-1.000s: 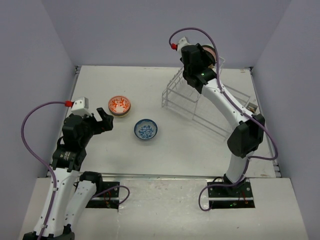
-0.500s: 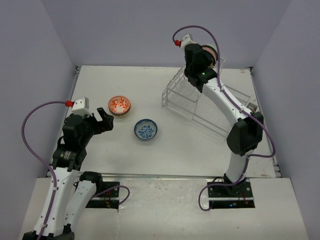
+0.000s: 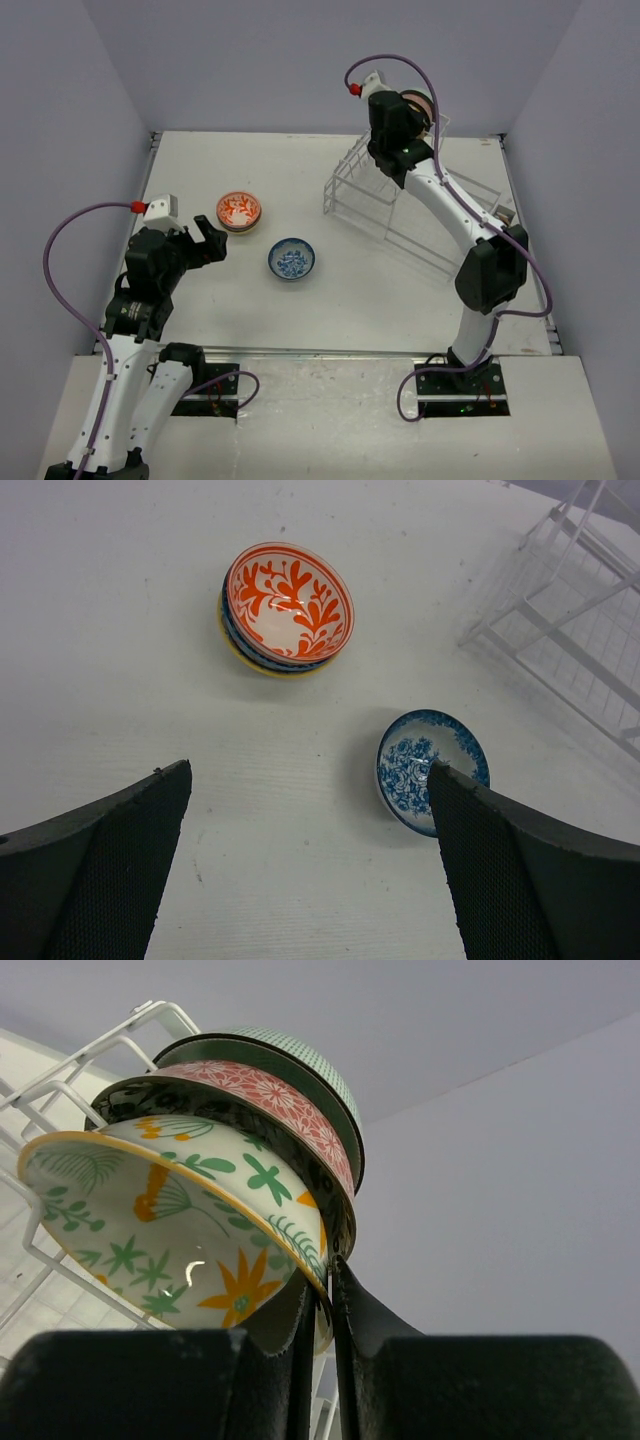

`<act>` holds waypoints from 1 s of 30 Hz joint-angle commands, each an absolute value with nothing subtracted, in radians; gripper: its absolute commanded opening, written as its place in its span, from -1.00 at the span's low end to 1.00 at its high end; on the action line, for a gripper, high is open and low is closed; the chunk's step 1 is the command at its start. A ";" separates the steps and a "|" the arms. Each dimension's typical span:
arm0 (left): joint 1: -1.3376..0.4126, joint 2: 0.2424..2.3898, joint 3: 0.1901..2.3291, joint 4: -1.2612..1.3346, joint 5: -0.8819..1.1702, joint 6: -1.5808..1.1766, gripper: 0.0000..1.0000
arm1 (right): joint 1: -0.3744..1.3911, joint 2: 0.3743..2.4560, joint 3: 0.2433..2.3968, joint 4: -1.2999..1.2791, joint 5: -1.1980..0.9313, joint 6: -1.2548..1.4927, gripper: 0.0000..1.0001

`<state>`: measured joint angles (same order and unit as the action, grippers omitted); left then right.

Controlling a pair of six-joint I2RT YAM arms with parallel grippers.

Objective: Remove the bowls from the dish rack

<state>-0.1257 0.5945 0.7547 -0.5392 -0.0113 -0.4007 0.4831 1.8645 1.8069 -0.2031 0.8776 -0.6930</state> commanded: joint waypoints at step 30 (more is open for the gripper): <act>-0.132 0.604 0.752 -0.495 -0.005 -0.390 1.00 | 0.548 1.612 1.893 -0.468 0.622 -0.268 -1.00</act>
<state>-0.1257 0.6041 0.7547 -0.5388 -0.0113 -0.4007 0.5484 1.6951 1.8072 -0.4091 0.7277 -0.4480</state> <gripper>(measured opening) 0.997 0.065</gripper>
